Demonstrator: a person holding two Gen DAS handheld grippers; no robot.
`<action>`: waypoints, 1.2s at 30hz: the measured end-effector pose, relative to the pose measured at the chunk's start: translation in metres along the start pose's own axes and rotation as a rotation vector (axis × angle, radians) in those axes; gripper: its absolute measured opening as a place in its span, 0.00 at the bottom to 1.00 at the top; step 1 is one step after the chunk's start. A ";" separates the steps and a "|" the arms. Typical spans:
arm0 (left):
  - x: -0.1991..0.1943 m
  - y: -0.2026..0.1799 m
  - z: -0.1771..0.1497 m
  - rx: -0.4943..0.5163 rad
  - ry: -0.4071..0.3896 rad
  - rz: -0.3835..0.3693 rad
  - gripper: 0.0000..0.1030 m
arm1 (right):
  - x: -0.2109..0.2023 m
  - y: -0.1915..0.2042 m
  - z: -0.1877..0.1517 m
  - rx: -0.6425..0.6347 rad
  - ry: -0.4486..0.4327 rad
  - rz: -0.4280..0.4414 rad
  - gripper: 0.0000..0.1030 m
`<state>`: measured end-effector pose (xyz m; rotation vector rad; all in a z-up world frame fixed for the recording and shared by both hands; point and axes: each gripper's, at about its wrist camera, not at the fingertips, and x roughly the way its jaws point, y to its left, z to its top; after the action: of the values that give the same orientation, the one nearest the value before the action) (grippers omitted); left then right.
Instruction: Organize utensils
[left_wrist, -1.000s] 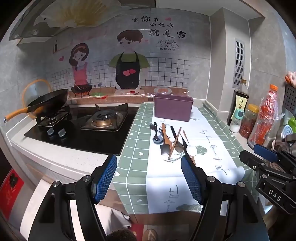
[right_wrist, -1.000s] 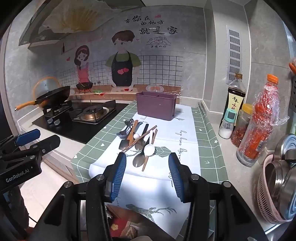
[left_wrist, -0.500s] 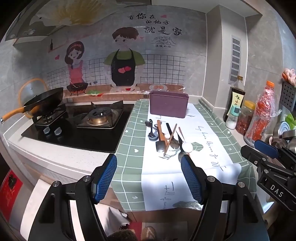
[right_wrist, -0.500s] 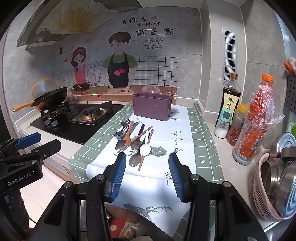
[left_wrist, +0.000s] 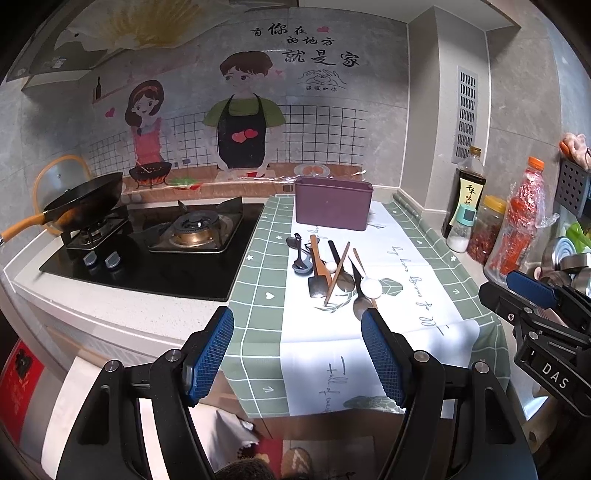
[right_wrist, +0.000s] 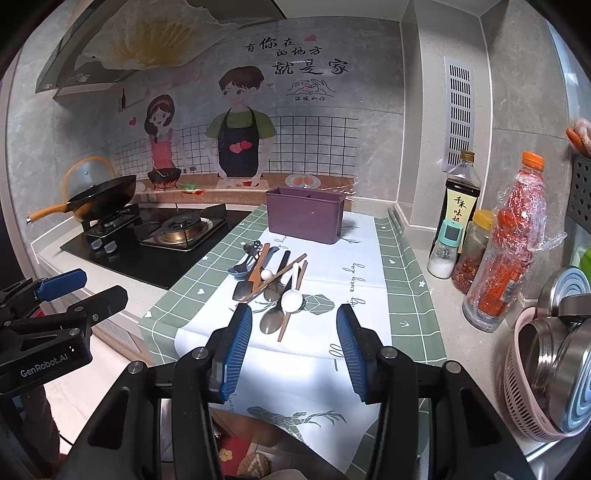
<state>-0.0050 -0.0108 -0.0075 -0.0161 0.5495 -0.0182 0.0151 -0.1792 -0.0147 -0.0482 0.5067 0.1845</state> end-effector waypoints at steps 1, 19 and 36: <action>0.000 -0.001 -0.001 0.002 0.001 -0.001 0.70 | 0.000 0.001 0.000 -0.001 -0.001 0.000 0.43; 0.000 -0.004 -0.003 0.006 0.006 -0.002 0.70 | -0.002 0.003 -0.002 0.011 -0.002 -0.002 0.43; 0.000 -0.006 -0.012 0.008 0.017 0.001 0.70 | -0.003 0.003 -0.002 0.019 -0.005 -0.007 0.43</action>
<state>-0.0111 -0.0173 -0.0173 -0.0079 0.5667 -0.0192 0.0105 -0.1766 -0.0150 -0.0308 0.5031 0.1725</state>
